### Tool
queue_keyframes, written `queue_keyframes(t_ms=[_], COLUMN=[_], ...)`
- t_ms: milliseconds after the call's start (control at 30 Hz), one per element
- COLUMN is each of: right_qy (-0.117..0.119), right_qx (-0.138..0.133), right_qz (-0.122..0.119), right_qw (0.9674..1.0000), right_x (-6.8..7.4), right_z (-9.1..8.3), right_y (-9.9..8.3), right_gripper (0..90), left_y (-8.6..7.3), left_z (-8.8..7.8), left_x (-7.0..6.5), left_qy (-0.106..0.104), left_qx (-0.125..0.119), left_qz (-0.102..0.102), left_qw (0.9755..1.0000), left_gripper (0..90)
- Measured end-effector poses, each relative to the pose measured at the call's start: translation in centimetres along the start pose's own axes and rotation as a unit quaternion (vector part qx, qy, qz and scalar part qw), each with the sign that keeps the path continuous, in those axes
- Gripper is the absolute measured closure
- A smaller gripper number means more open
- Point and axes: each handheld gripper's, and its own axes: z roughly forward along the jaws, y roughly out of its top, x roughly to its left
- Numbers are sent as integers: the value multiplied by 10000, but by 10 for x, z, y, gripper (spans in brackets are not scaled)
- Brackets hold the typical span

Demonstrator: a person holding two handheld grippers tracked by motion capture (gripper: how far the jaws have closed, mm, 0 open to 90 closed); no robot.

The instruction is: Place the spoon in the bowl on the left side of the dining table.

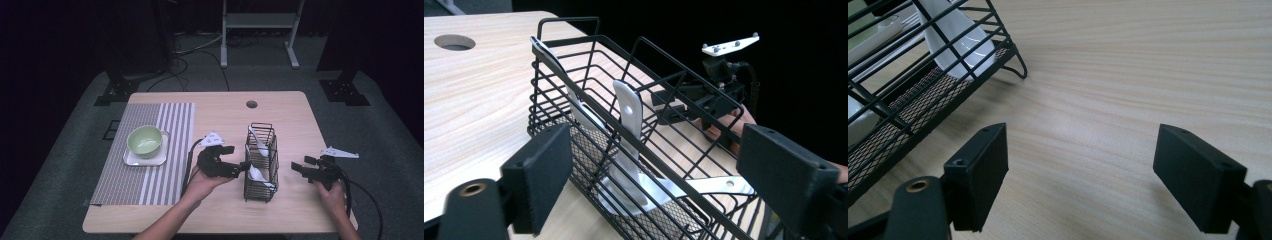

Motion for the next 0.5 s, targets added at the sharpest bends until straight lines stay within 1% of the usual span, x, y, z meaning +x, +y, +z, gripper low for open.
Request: queue_keyframes(t_ms=[33,200,367,500], right_qy=[1,5,14,13], right_qx=[0,-9,-13,-20], right_qz=[1,6,12,14], right_qw=[10000,10000,10000,10000], right_x=[0,0,0,0], right_z=[0,0,0,0], right_y=[0,0,0,0], right_gripper=[208,208,208,208], left_y=[1,4,7,8], left_z=[1,5,10,15], left_x=[0,0,1,3], left_qy=[9,45,92,248], left_qx=[-9,-18,-43,0], left_qz=[25,24,42,115], left_qw=[10000,10000,9999,9996], left_gripper=[183,188,246,255])
